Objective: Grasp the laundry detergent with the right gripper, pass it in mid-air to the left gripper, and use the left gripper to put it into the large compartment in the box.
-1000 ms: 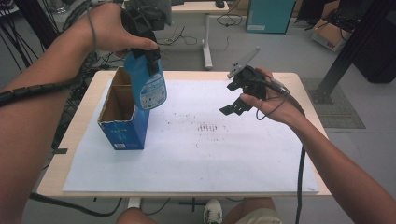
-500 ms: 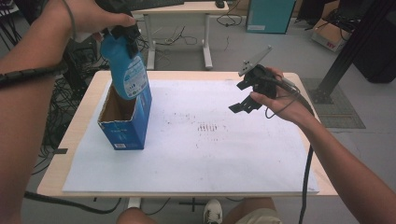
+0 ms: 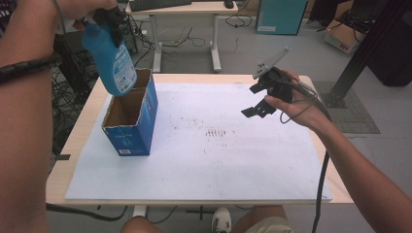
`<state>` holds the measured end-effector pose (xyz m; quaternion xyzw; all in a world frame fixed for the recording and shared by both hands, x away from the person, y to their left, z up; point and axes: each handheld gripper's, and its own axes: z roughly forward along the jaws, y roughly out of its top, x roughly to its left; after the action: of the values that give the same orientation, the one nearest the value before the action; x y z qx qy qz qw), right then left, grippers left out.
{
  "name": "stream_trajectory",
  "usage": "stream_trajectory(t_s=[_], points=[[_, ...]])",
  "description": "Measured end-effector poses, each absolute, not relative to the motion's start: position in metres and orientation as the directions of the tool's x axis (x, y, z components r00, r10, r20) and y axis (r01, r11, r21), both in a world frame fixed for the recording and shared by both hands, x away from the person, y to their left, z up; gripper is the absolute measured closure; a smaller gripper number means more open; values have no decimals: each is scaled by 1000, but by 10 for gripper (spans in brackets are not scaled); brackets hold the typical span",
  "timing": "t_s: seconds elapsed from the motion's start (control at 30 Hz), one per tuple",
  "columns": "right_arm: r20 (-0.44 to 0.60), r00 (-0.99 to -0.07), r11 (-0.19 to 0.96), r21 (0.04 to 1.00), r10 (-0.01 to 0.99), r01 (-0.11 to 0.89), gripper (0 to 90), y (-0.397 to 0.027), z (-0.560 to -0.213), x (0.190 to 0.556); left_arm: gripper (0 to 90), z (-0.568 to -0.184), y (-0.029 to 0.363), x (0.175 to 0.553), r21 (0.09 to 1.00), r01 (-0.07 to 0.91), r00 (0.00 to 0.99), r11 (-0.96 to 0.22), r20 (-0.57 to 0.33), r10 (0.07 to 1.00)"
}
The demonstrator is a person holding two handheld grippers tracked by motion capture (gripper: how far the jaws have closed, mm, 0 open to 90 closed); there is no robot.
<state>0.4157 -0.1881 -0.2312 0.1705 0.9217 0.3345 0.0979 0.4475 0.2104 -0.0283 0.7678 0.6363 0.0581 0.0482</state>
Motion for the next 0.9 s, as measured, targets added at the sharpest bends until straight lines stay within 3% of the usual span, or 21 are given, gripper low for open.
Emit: stream_trajectory(t_s=[0.57,0.9], points=[[-69,-919,717,649,388,254,78,-197,-233,411,364,-44,238,449,175,984,28,-23,-25,999],[-70,-917,722,642,392,260,76,-203,-236,411,364,-59,242,451,143,990,-7,9,-14,1000]])
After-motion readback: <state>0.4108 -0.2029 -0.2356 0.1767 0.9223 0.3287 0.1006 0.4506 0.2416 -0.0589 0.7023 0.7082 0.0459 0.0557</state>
